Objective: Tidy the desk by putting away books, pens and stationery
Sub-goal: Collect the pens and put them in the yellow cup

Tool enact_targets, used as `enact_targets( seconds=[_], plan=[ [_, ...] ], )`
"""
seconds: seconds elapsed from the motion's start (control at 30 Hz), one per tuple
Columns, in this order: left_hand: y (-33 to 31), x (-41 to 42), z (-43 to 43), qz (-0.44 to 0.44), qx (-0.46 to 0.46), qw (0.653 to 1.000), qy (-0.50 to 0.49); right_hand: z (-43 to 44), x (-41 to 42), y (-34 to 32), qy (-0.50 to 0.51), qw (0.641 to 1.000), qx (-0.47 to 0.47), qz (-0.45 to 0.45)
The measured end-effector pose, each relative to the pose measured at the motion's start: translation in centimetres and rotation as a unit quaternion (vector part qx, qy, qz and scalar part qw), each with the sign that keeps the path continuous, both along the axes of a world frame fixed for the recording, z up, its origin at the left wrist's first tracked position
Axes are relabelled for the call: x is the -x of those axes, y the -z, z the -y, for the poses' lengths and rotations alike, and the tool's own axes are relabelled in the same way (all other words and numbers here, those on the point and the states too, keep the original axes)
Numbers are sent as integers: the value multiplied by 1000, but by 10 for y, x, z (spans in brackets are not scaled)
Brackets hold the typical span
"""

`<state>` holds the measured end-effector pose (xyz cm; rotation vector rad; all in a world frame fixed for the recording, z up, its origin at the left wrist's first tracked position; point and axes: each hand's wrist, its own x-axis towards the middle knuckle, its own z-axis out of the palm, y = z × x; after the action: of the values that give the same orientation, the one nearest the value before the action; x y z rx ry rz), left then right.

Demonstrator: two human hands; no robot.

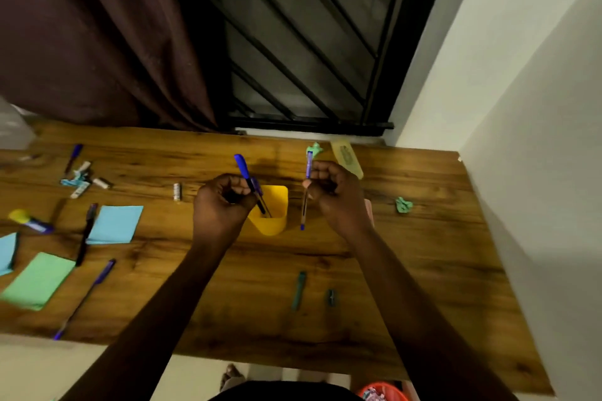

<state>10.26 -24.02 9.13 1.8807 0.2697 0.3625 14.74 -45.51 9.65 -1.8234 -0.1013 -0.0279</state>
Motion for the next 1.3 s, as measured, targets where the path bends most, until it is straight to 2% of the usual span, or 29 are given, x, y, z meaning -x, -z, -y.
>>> enact_targets(
  seconds=[0.1, 0.33, 0.53, 0.7, 0.83, 0.97, 1.03, 1.17, 1.3],
  plan=[
    [3, -2, -16, 2, -11, 1000, -18, -33, -9, -5, -6, 999, 6, 31],
    [17, -11, -26, -18, -45, 999, -17, -82, -6, 12, -35, 991, 89, 99],
    [30, -12, -29, -45, -37, 998, 13, -93, 1, 30, -78, 981, 157, 85],
    [25, -15, -28, -46, -46, 998, -4, -87, -3, 33, -71, 980, 171, 68],
    [23, 3, -40, -67, -51, 996, -32, -86, 7, 35, -37, 980, 161, 110],
    [23, 37, -74, -88, -69, 991, -67, -107, 30, 24, -52, 978, 126, 158],
    [23, 56, -91, -98, -93, 987, -87, -121, 39, 23, -80, 976, 107, 170],
    [27, 94, -127, -130, -153, 969, -144, -147, 49, 30, -134, 977, 99, 134],
    [45, 137, -179, -236, -230, 927, -178, -187, 60, 38, -195, 967, 122, 111]
  ],
)
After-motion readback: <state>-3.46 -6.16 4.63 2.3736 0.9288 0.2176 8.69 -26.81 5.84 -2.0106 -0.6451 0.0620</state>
